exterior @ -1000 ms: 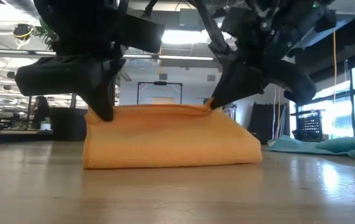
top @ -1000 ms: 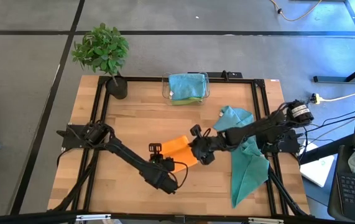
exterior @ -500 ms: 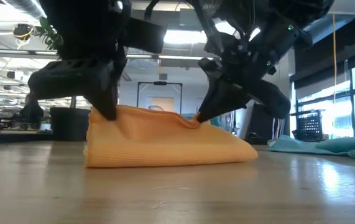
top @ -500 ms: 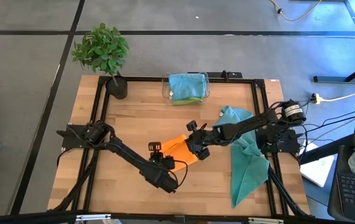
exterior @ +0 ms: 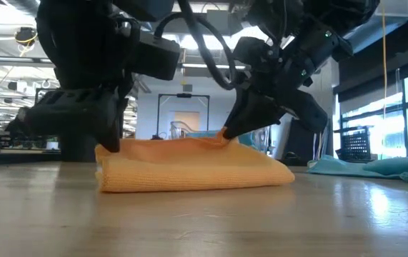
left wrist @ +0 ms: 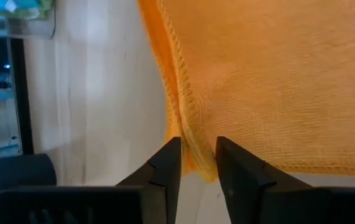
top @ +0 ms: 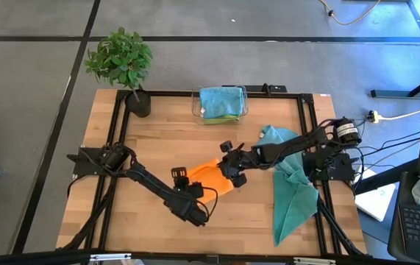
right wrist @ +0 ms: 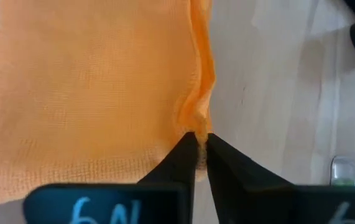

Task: Fold microfiber towels
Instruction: Fold the orange microfiber towel, then put the folded orange microfiber towel into the transparent bin

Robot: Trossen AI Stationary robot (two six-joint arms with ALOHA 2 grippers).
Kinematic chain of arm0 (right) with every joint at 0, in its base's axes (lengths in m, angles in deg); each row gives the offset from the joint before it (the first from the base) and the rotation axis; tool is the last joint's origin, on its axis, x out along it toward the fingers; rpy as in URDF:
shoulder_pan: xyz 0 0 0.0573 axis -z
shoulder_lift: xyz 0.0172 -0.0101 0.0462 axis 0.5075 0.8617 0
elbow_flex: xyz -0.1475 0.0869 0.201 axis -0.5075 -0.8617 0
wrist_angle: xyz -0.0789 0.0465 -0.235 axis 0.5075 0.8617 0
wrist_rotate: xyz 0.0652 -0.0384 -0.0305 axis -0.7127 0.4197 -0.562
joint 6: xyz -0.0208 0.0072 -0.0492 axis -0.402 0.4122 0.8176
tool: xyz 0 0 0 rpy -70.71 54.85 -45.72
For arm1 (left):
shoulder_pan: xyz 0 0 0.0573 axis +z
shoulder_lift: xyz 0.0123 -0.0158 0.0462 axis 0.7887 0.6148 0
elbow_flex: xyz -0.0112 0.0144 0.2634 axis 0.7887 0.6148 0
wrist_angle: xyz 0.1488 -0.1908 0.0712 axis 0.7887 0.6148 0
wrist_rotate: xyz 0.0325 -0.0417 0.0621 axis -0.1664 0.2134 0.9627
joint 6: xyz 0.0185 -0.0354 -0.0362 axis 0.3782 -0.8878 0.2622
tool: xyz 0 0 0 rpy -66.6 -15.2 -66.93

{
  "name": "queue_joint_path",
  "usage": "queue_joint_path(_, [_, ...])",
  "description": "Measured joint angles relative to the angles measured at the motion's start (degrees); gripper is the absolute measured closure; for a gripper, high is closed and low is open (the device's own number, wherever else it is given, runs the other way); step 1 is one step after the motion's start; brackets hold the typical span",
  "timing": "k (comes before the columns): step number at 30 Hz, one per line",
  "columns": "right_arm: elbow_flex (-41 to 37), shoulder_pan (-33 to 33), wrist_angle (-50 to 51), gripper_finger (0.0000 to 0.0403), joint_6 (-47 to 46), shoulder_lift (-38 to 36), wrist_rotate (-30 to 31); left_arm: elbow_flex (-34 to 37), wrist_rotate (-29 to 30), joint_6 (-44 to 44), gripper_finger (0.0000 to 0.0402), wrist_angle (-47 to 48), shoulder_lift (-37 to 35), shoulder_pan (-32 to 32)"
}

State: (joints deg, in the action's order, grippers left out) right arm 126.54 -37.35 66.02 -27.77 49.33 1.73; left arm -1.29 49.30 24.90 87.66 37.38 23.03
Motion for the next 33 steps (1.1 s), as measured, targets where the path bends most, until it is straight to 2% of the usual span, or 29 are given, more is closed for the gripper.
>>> queue_joint_path(6, [0.0, 1.3, 1.2, 0.0323, -1.8, 0.0, 0.5, 0.0, 0.2, -3.6, 0.0312, 0.5, 0.0, 0.0])
queue_joint_path(12, [0.0, 1.0, 2.2, 0.0274, -5.8, 0.0, 9.0, -0.1, -1.7, -8.5, 0.0314, 5.6, 0.0, -0.7])
queue_joint_path(16, [0.0, -0.2, 3.1, 0.0264, -6.4, -0.7, 13.3, -2.3, -1.9, -15.8, 0.0314, 10.8, 0.0, -1.9])
queue_joint_path(18, [0.0, -1.3, 4.3, 0.0266, -7.3, -1.4, 11.4, -4.5, -2.8, -18.9, 0.0314, 11.3, 0.0, -2.4])
queue_joint_path(22, [0.0, -4.5, 6.9, 0.0281, -10.8, -3.0, 2.3, -10.2, -2.6, -20.7, 0.0317, 10.5, 0.0, -3.4])
queue_joint_path(26, [0.1, -9.4, 6.8, 0.0296, -15.2, -3.1, -4.6, -11.4, 6.7, -14.3, 0.0324, 3.2, 0.0, -4.6])
queue_joint_path(29, [0.1, -13.1, 5.7, 0.0298, -16.5, -1.6, -5.6, -9.2, 10.5, -9.6, 0.0328, 0.2, -0.1, -4.9])
queue_joint_path(33, [0.1, -15.7, 3.7, 0.0299, -13.4, 0.8, -2.8, -4.8, 10.5, -10.8, 0.0329, 1.6, 0.0, -3.0])
